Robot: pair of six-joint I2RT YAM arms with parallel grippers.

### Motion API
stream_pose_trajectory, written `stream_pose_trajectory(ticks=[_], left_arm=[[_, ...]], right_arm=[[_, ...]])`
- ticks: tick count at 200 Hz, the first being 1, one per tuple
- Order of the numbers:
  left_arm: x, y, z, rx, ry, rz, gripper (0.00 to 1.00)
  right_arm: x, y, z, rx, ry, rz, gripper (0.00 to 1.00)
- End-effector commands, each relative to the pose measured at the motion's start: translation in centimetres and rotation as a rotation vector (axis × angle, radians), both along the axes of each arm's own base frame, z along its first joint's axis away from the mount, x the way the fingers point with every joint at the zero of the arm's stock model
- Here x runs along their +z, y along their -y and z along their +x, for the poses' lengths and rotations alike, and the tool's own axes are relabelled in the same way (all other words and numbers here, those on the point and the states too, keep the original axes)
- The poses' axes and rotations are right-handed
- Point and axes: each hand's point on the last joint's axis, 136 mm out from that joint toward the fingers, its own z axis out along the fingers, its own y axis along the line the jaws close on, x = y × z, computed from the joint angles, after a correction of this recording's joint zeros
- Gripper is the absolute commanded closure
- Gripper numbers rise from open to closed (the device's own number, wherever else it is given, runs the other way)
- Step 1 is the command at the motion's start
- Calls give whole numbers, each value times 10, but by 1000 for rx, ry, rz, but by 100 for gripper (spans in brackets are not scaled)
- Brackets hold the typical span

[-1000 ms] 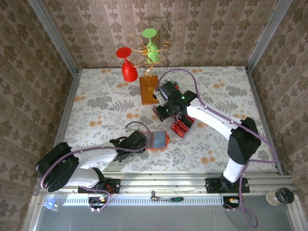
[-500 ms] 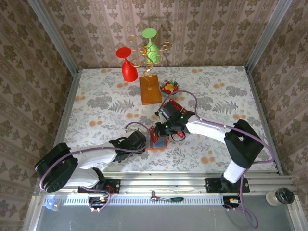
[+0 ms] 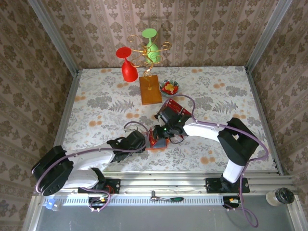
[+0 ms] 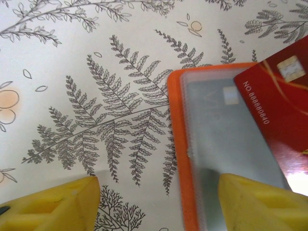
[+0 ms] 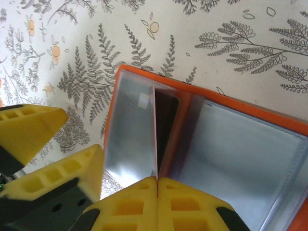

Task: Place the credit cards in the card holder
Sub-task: Insert the credit card into the card slot.

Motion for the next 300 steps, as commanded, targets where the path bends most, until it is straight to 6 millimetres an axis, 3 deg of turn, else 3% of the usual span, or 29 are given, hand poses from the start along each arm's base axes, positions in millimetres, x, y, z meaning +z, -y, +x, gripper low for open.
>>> stream_pose_trajectory(ticks=[1,89,140,177,235,300], left_arm=[[1,-8,-1,17,7,26,31],[-11,-4,-2,-8,-19,54,29],[-23,-12,-6,-3,-46,95,27],[-26,-16,-9,9,-56,114,29],[-26,-20,-12,26,-61,129,30],[-23,-22,-13,40,-53,124,30]], right_arm=[[-14,2,-4,-7,-26,-17,100],[-18,3,-7,-9,-37,-13,100],[-12,-1,-7,-2,-35,13,100],[7,-5,-5,-3,-3,57,100],[38,6,8,-127,109,188,100],[25,21,12,-290,132,273,100]])
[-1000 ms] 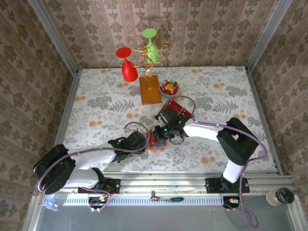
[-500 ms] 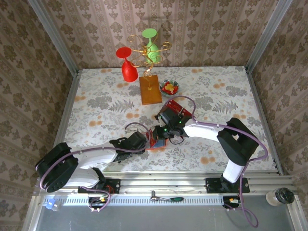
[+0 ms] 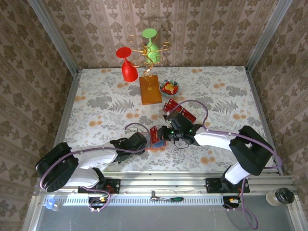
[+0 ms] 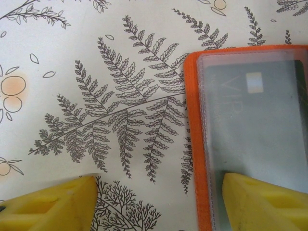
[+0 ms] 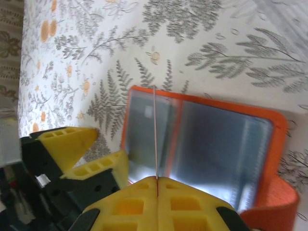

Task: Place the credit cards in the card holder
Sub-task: Insert the credit card into the card slot.

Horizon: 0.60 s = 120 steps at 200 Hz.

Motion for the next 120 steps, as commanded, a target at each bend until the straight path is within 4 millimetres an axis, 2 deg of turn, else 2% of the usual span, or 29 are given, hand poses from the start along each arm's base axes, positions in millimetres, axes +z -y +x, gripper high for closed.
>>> stream_pose_trajectory(ticks=[1,53,120], left_arm=[[-8,-15,-9,24,-30,55,30],[-9,-14,-10,27,-29,50,30],[-10,-14,-12,25,-29,53,30]], right_arm=[[10,2,13,-104,46,90,100],[4,-3,13,-140,58,157,100],[-7,-8,14,-154,43,154,100]])
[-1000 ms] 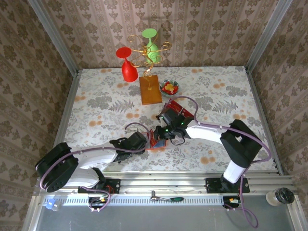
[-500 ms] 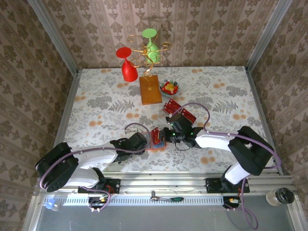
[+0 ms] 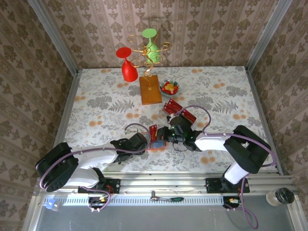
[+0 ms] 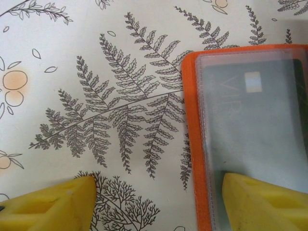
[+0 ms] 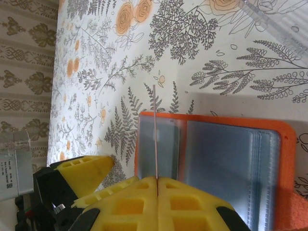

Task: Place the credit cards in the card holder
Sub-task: Insert the credit card into the card slot.

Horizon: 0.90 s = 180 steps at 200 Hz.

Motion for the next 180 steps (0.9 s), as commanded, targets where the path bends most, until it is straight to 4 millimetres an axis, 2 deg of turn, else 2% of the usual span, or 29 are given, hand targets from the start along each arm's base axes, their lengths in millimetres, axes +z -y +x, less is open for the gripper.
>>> stream_pose_trajectory(ticks=[1,74,144,180], left_arm=[[-10,-14,-10,11,-32,54,30],[-11,-13,-10,11,-31,47,30],[-11,-12,-10,11,-28,46,30],[-11,-12,-10,10,-29,47,30]], right_arm=[[-5,-1,5,-38,8,3,100],[-26,3,0,-45,-17,-21,100],[-34,10,-7,-48,-20,-47,100],[-37,7,-11,-35,-23,-53,100]])
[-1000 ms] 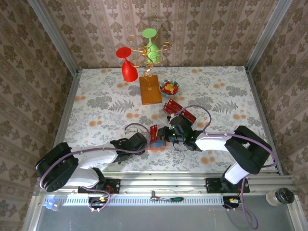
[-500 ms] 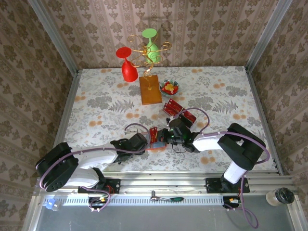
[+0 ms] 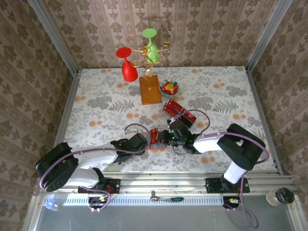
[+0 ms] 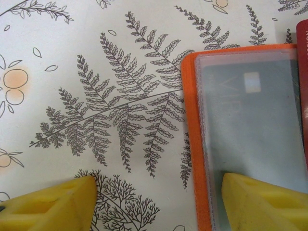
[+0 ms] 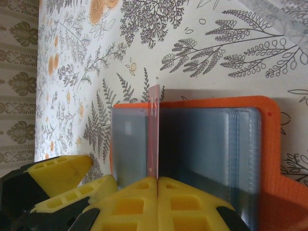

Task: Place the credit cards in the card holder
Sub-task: Insert the credit card into the card slot.

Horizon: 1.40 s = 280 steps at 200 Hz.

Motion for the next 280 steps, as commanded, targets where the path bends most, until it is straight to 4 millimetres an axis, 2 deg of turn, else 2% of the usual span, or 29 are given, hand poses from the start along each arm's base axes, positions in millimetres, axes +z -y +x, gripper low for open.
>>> stream_pose_trajectory(ticks=[1,78,144,280], left_arm=[[-10,-12,-9,7,-32,47,30],[-11,-13,-10,10,-34,50,30],[-11,-13,-10,10,-35,50,30],[-12,-14,-10,12,-33,52,30]], right_arm=[[-10,4,-3,-13,5,-36,100],[-13,0,-8,-13,-5,-28,100],[-24,8,-16,-37,-47,-51,100],[-32,12,-27,-35,-109,-103,100]])
